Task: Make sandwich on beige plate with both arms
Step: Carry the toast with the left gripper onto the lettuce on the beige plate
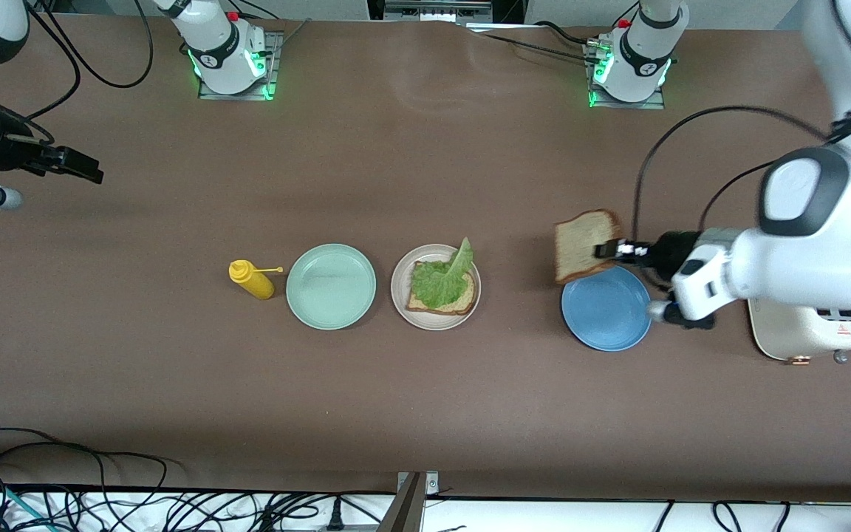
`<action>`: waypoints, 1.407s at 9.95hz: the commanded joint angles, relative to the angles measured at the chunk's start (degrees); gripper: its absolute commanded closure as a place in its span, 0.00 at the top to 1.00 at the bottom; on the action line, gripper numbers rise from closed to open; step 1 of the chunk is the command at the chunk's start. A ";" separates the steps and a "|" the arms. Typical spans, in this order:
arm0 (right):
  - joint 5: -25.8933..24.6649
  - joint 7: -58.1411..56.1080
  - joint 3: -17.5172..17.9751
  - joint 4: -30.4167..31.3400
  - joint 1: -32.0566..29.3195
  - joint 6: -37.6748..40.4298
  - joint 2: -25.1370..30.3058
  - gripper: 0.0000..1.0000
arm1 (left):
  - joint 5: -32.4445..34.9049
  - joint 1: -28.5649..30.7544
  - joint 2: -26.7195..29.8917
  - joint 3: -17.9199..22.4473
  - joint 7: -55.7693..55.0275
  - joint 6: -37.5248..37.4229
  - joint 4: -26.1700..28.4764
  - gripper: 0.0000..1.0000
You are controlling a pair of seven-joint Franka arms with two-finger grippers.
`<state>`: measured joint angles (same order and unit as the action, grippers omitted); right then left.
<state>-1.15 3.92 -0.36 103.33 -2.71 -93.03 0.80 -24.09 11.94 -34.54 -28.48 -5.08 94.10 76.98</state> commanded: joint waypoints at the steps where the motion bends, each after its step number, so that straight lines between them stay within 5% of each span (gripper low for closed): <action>1: -1.31 0.38 0.36 -2.34 0.16 1.27 -1.94 1.00 | -6.12 -5.50 -7.09 0.09 -0.11 8.34 -1.57 0.00; 5: -0.35 0.65 1.24 -2.96 0.95 2.32 -1.85 1.00 | -18.07 -13.08 -15.80 0.18 4.78 23.73 -1.48 0.00; 10: -0.87 0.73 0.54 -4.54 0.60 1.97 -3.61 1.00 | -31.26 -12.82 -22.05 0.44 24.57 24.81 0.00 0.00; 11: -1.05 0.73 0.62 -4.71 0.77 1.71 -3.61 1.00 | -31.89 -12.91 -22.41 0.53 25.98 24.81 0.10 0.09; 12: -0.87 0.73 0.62 -4.80 0.77 1.36 -3.61 1.00 | -31.72 -13.00 -22.76 0.79 26.17 24.81 0.53 0.43; 13: -1.05 0.73 0.62 -4.89 0.77 1.44 -3.61 1.00 | -31.55 -12.82 -22.85 0.88 26.26 24.81 1.15 0.99; 14: -0.79 0.73 0.71 -4.89 0.77 1.45 -3.61 1.00 | -31.11 -12.39 -22.76 1.05 26.26 24.81 1.41 1.00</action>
<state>-1.30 4.26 0.17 100.09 -1.99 -92.21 -2.09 -53.48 -0.99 -57.51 -27.62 19.12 119.09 77.69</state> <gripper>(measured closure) 0.000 0.652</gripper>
